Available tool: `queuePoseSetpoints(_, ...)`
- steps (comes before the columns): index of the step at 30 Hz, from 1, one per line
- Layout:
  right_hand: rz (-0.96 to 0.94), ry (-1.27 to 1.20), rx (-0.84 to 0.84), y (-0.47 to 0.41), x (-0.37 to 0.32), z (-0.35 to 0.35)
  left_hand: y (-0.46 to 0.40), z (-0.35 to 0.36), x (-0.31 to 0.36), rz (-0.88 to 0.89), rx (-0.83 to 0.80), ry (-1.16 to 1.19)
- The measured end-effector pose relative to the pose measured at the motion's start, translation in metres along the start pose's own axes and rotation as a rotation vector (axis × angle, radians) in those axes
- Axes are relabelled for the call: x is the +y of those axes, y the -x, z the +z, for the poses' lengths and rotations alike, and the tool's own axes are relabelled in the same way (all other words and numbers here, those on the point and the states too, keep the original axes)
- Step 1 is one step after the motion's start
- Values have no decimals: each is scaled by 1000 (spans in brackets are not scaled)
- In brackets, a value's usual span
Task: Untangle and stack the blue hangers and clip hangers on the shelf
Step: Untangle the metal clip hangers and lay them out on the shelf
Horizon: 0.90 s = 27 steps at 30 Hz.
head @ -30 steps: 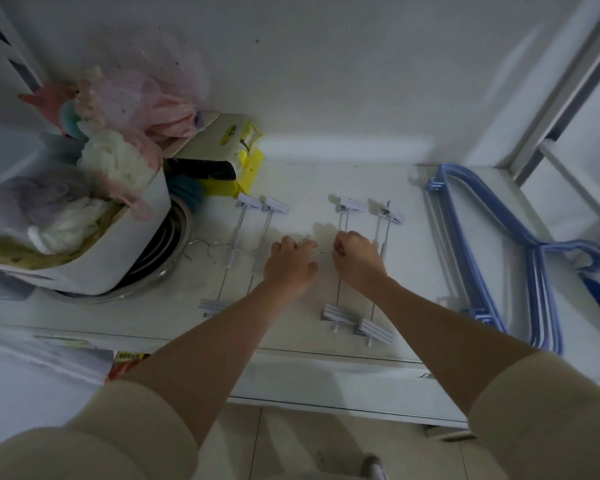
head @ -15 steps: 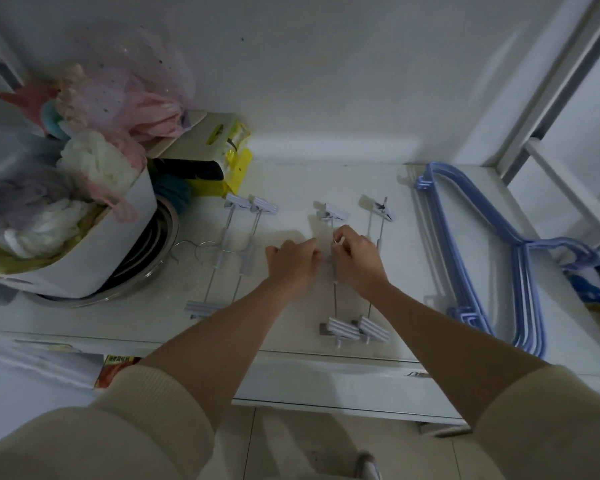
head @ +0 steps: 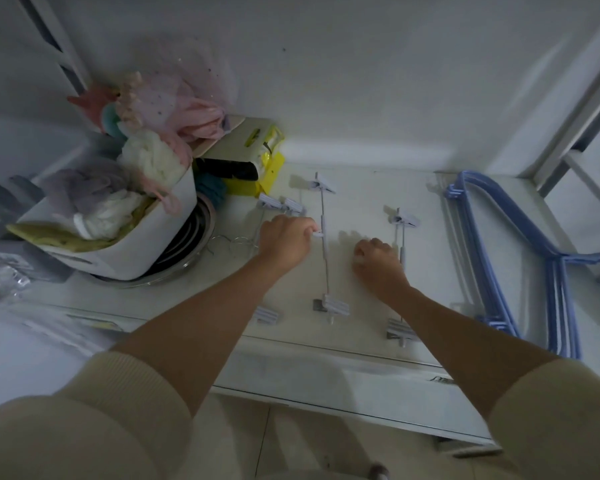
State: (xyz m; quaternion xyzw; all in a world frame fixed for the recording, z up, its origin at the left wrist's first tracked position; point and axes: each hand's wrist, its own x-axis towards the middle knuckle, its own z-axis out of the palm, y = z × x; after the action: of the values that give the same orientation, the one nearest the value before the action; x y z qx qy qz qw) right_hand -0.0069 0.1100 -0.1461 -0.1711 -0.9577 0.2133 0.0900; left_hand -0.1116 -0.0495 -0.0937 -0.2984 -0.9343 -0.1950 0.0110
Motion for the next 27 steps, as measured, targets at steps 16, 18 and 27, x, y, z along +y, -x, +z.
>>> queuePoseSetpoints(16, -120, -529, 318, -34, -79, -41, -3, -47, 8, 29, 327, 177)
queuePoseSetpoints(18, -41, -625, 308, -38, -79, -46, -6, -55, 9, 33, 394, 212)
queuePoseSetpoints(27, 317, -948, -116, -30, -77, -15, -5, -30, -14, -279, 159, 434)
